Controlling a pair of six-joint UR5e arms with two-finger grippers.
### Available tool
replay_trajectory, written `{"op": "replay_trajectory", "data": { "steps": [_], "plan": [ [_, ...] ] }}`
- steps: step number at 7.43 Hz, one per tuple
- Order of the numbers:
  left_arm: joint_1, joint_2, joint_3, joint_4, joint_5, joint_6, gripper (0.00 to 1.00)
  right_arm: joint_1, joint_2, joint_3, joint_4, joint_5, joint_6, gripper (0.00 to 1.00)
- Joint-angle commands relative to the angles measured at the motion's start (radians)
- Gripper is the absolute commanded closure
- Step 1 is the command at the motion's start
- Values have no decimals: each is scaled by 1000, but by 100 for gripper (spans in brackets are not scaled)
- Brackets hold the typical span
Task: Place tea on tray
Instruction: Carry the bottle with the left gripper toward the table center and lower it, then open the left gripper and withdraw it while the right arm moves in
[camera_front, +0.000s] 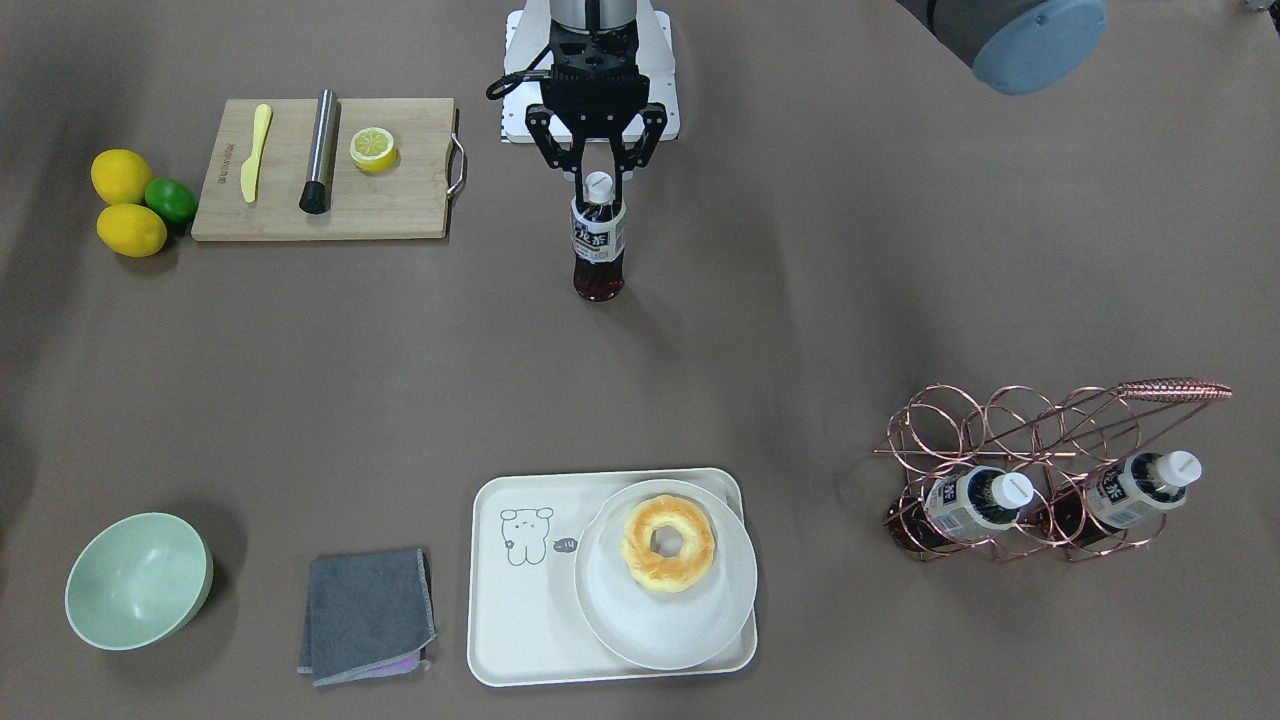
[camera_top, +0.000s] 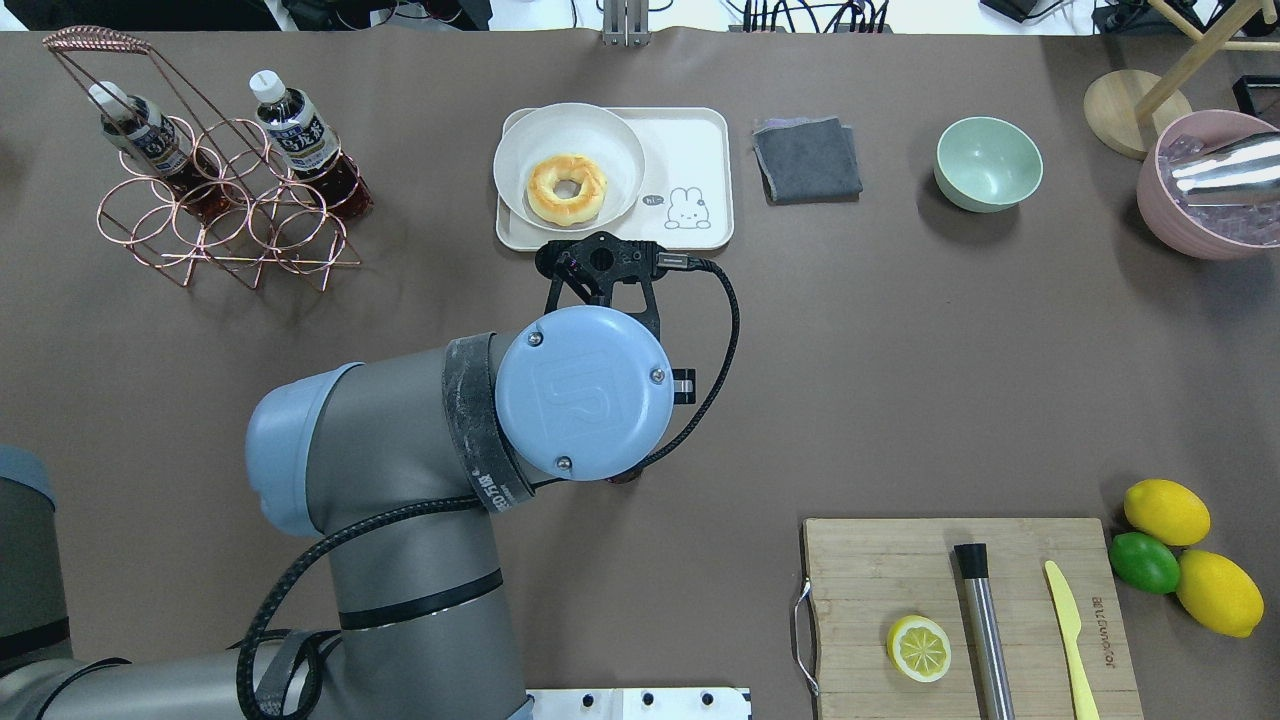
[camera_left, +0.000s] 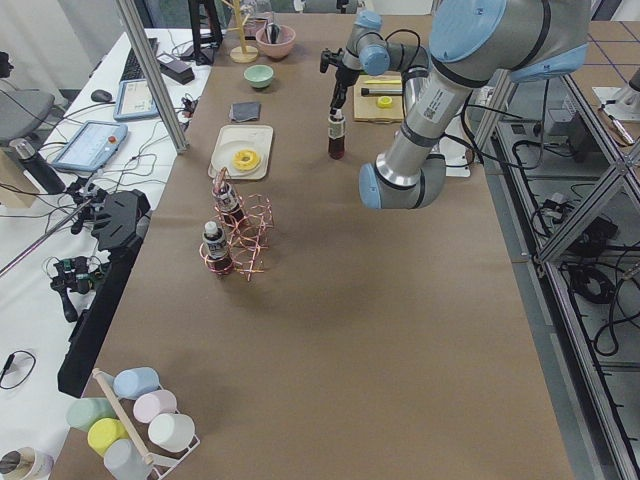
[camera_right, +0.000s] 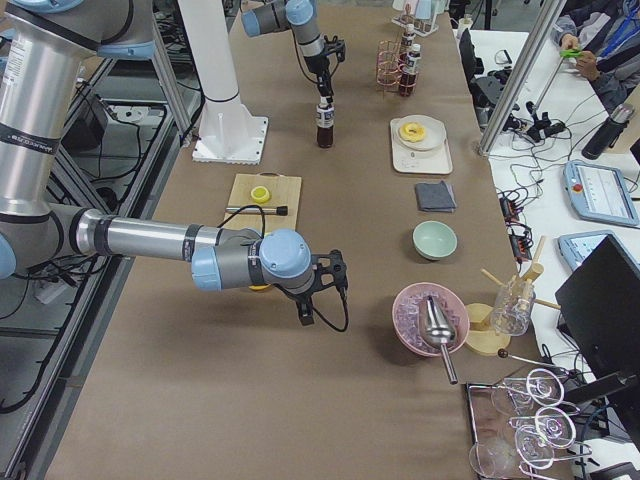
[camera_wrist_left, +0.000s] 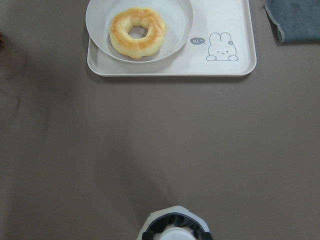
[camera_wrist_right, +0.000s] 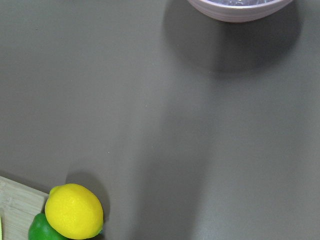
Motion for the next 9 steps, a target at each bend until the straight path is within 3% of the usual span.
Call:
{"op": "replay_trajectory", "data": {
  "steps": [1,3,4,5,6,8,9],
  "plan": [
    [0,1,-8,0,-2,5,21,-3,27,5,1,22,53,0],
    [-26,21,-62,3,-14,94,17,-67,88,74,1,33,217,0],
    [-103,62,-92,3,-75,119,16,-142,138,144,1,30,383,0],
    [-224,140,-135,-3,-214,190,13,-238,241,180,1,17,576,0],
    [-307,224,-198,-6,-296,246,10,-336,346,202,-1,-18,732,0],
    [-476,352,-226,-85,-441,308,9,-626,564,258,-11,-216,1109,0],
    [-551,416,-212,-141,-477,357,9,-743,676,254,-62,-309,1202,0]
  ]
}}
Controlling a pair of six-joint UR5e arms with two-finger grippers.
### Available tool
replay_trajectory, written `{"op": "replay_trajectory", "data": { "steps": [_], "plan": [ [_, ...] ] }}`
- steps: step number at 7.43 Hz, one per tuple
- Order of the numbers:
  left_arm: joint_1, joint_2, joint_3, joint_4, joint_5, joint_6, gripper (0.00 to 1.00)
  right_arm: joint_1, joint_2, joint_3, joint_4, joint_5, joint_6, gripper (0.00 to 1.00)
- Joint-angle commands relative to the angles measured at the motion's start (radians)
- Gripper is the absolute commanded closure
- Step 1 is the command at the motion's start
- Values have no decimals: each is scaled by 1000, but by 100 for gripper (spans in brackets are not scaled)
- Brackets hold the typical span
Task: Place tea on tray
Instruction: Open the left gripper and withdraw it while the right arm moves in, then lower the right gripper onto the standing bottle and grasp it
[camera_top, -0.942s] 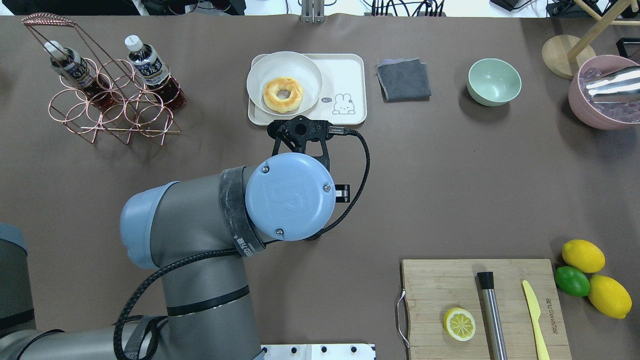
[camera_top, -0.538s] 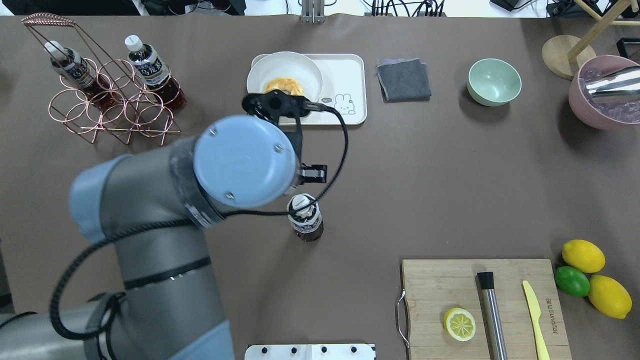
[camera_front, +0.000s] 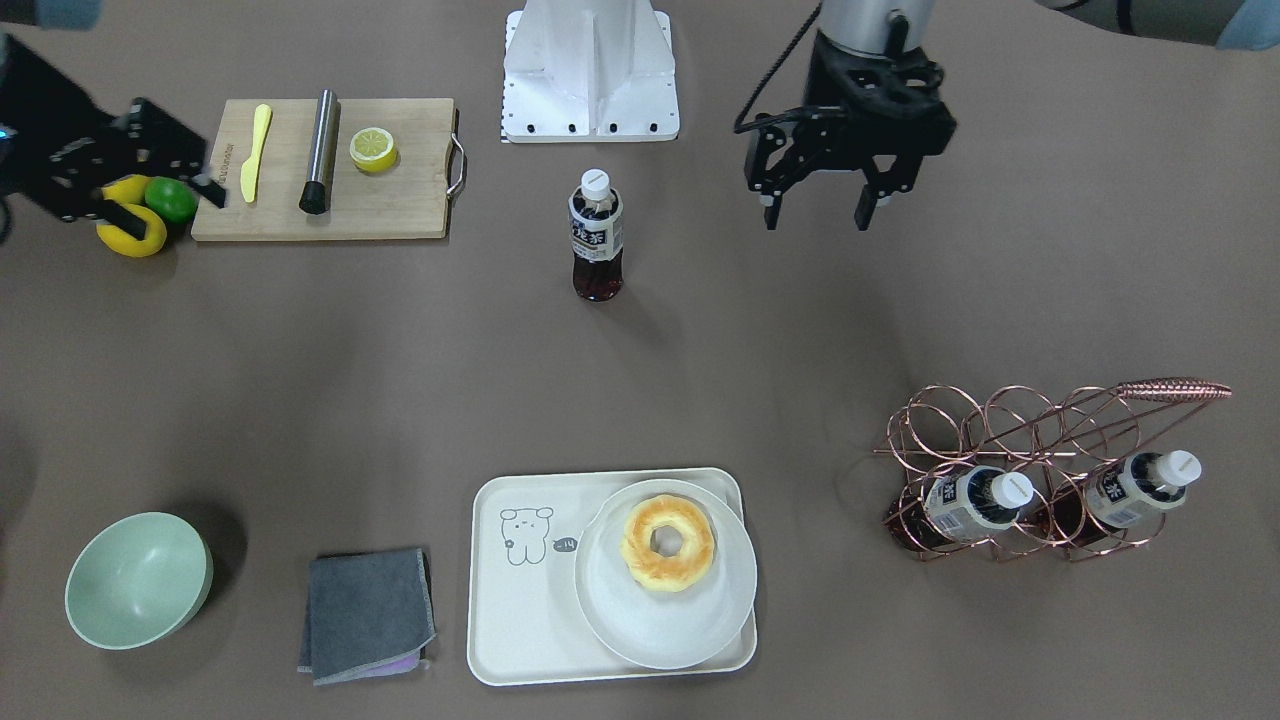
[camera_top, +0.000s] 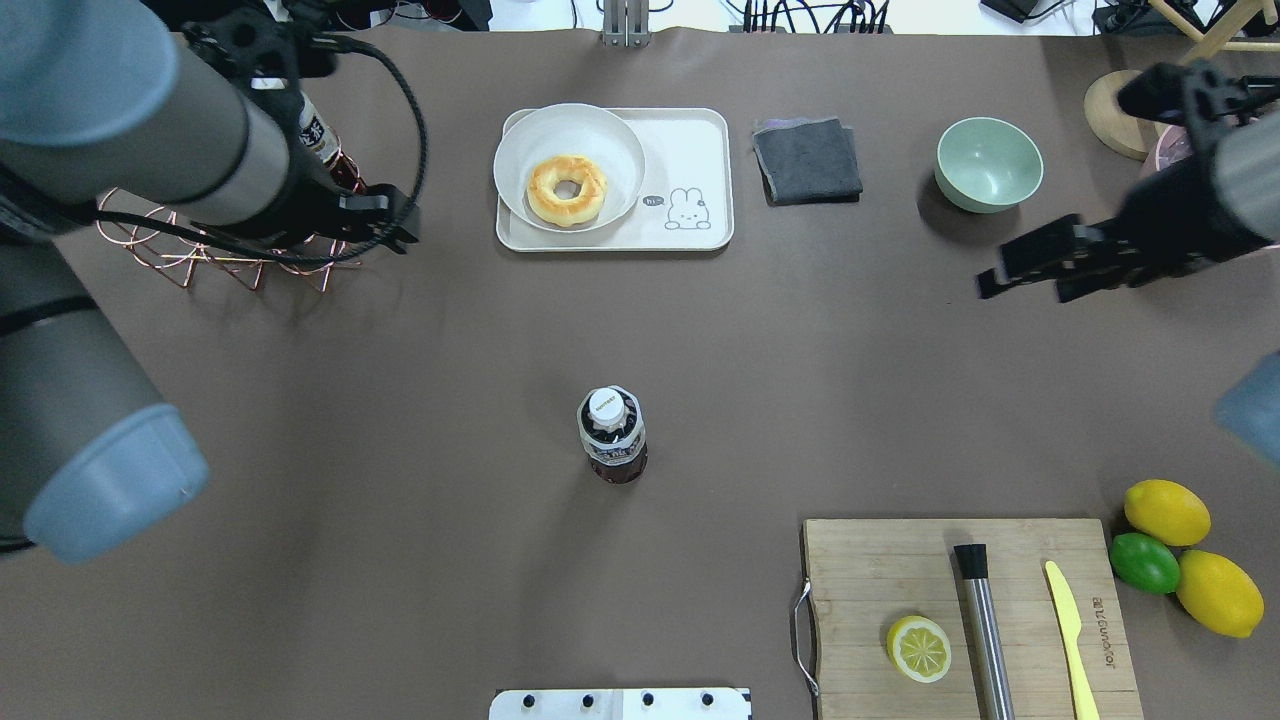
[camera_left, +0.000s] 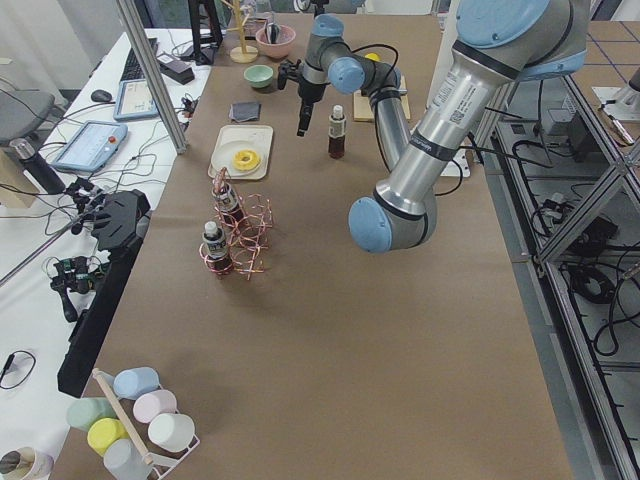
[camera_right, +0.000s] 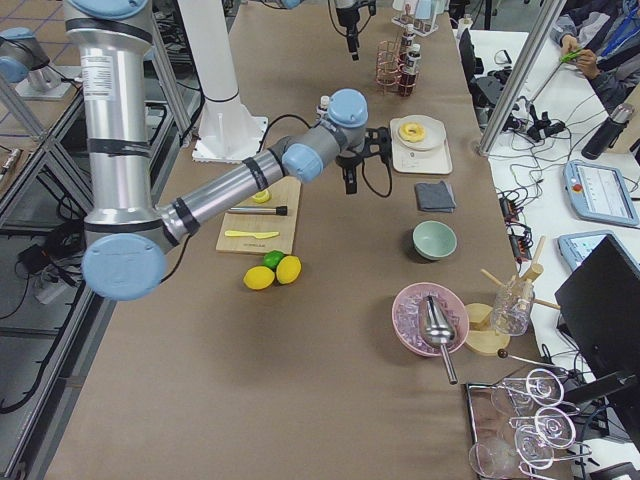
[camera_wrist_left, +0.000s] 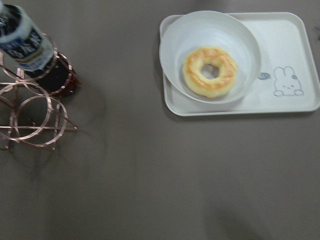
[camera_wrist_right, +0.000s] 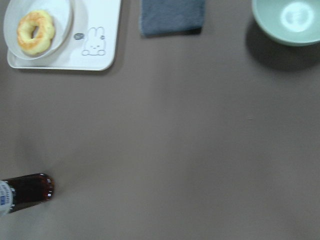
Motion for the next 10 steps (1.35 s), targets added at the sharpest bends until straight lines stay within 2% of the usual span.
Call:
{"op": "replay_trajectory", "data": {
  "steps": [1,2,3,5,6,7,8,10],
  "plan": [
    [-190,174,37,-152,-148,124,8,-337,352,13,-231,-279,257,0],
    [-238,226,51,-205,-200,138,8,-437,513,8,-446,-403,259,0],
    [-284,286,52,-233,-241,211,7,-499,614,-7,-563,-477,270,0],
    [-362,369,54,-242,-286,337,7,-574,679,-88,-574,-571,319,0],
    [-375,389,55,-244,-288,371,6,-638,719,-140,-571,-635,413,1],
    [-390,392,54,-244,-297,371,5,-650,747,-162,-577,-651,423,2],
    [-392,412,45,-247,-301,370,4,-651,749,-192,-572,-665,411,10],
    [-393,459,16,-286,-301,361,4,-636,757,-239,-569,-688,351,17]
  ]
}}
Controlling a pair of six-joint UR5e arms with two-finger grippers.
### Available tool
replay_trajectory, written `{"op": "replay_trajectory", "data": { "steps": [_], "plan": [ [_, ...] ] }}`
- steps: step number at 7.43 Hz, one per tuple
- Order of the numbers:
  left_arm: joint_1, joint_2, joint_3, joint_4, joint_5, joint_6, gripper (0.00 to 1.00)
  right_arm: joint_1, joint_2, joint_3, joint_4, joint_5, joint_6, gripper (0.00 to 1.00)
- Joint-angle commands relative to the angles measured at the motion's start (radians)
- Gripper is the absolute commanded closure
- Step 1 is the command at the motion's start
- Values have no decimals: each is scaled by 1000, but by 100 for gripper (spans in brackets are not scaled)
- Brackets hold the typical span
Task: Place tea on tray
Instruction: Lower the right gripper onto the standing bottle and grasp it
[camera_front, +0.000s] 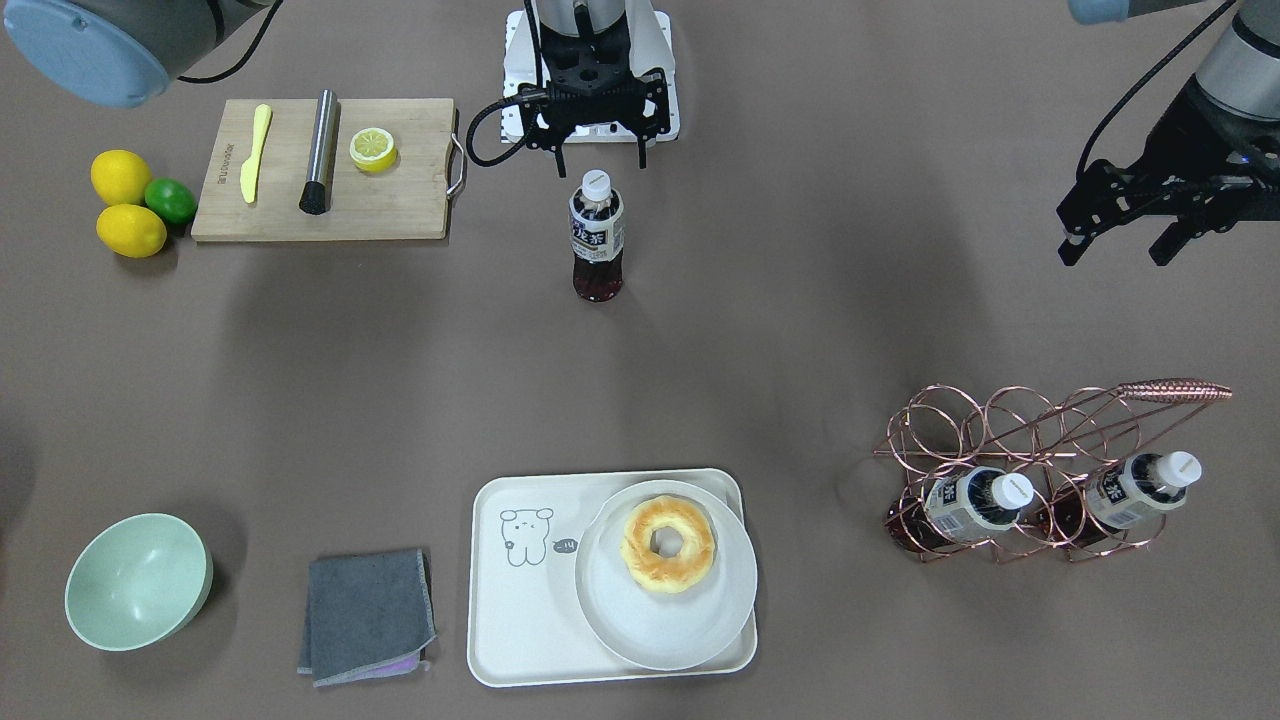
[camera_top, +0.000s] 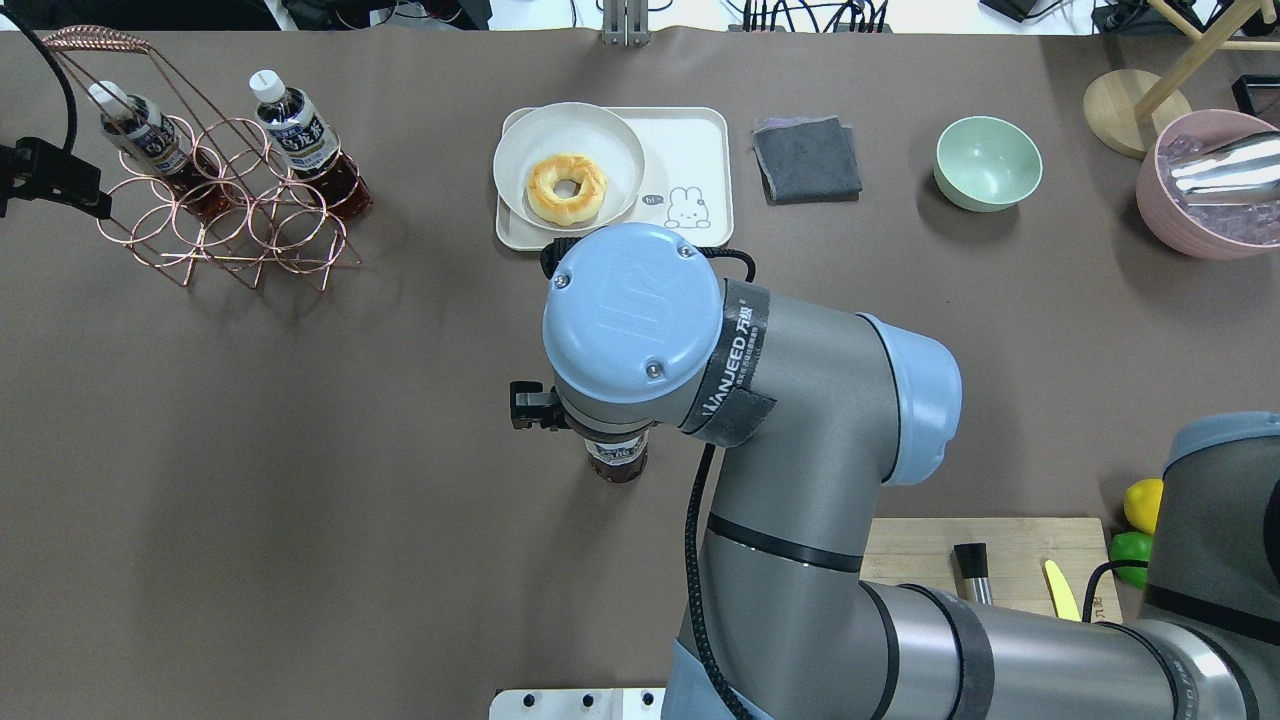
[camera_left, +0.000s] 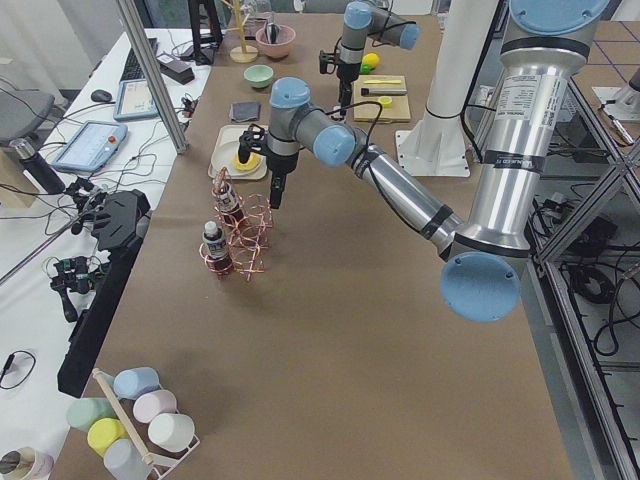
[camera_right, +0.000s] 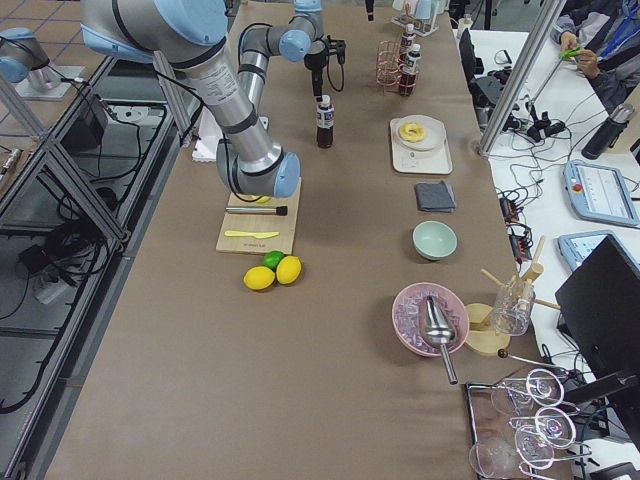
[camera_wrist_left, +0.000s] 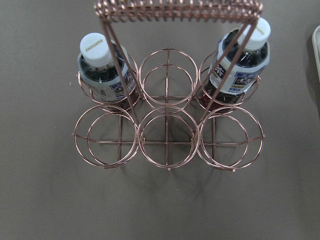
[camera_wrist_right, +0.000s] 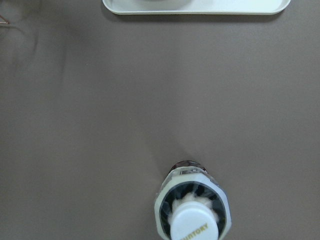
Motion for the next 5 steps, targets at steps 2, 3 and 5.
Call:
{"op": "replay_trajectory", "data": {
  "steps": [2,3,5],
  "plan": [
    [-3,70,-49,-50,-22,-10,4,12,11,-55,3,-20,-37,31],
    [-3,70,-49,-50,-22,-10,4,12,11,-54,3,-20,-34,39],
    [-4,70,-46,-50,-22,-8,4,7,8,-46,1,-19,-26,74]
  ]
}}
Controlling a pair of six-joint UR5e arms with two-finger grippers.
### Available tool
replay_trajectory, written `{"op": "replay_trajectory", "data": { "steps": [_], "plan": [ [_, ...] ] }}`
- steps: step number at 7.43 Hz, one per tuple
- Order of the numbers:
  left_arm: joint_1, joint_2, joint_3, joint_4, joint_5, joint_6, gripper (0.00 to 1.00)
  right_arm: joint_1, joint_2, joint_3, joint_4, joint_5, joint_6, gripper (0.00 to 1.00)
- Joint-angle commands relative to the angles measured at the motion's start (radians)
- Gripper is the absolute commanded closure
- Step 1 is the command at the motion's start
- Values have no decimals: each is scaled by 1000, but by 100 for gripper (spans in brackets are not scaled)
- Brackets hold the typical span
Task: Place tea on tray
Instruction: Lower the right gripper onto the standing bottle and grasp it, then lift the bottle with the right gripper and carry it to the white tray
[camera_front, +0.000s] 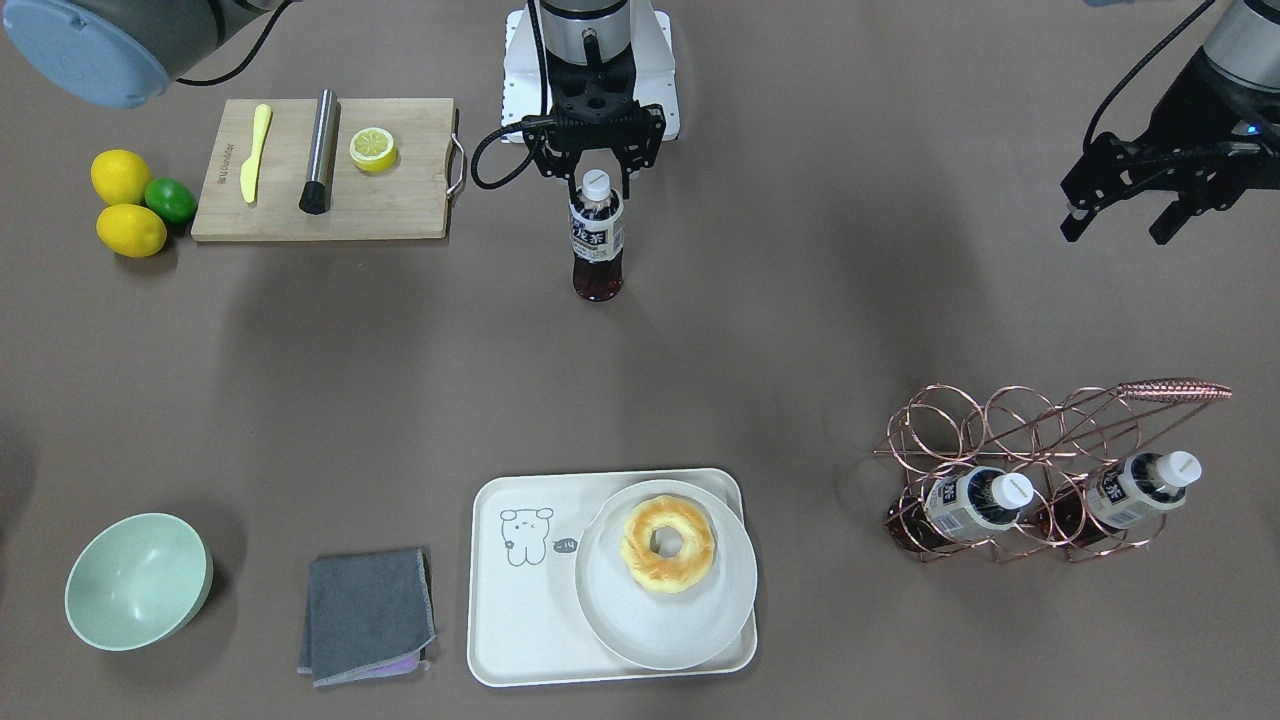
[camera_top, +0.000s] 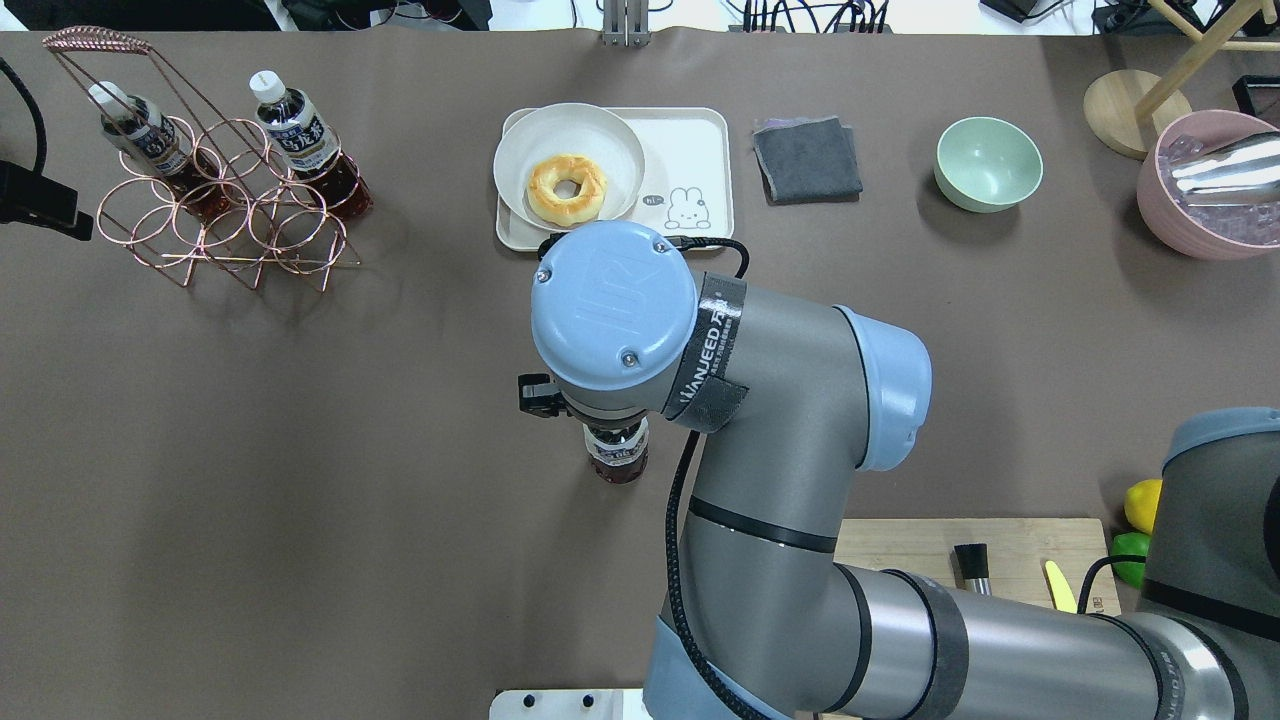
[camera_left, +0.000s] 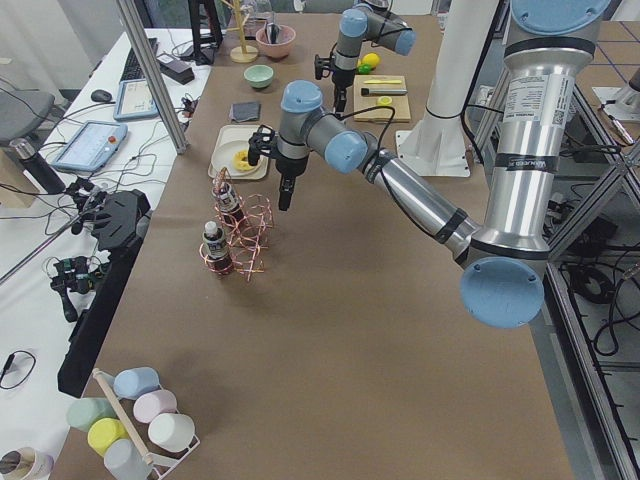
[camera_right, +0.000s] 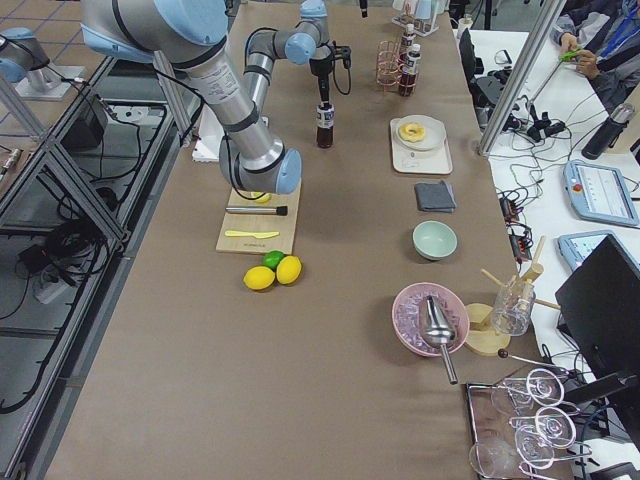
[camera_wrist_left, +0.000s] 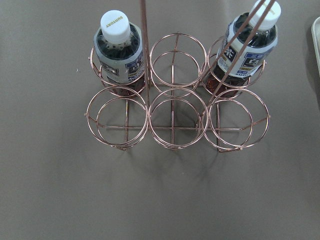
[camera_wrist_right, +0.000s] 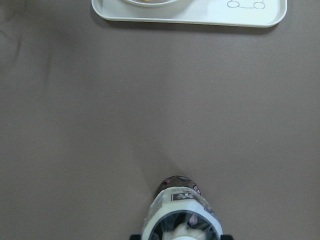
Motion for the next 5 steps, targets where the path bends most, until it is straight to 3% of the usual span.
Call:
{"op": "replay_trajectory", "data": {
  "steps": [1,3,5],
  "plan": [
    [0,1,3,-1,-1,1,4,-3,2,8,-5,3,8,99],
    [-17,1,5,-1,-2,7,4,18,9,2,-8,4,-7,100],
    [-124,72,14,-1,-74,148,4,151,30,-26,-3,75,-96,100]
  ]
}}
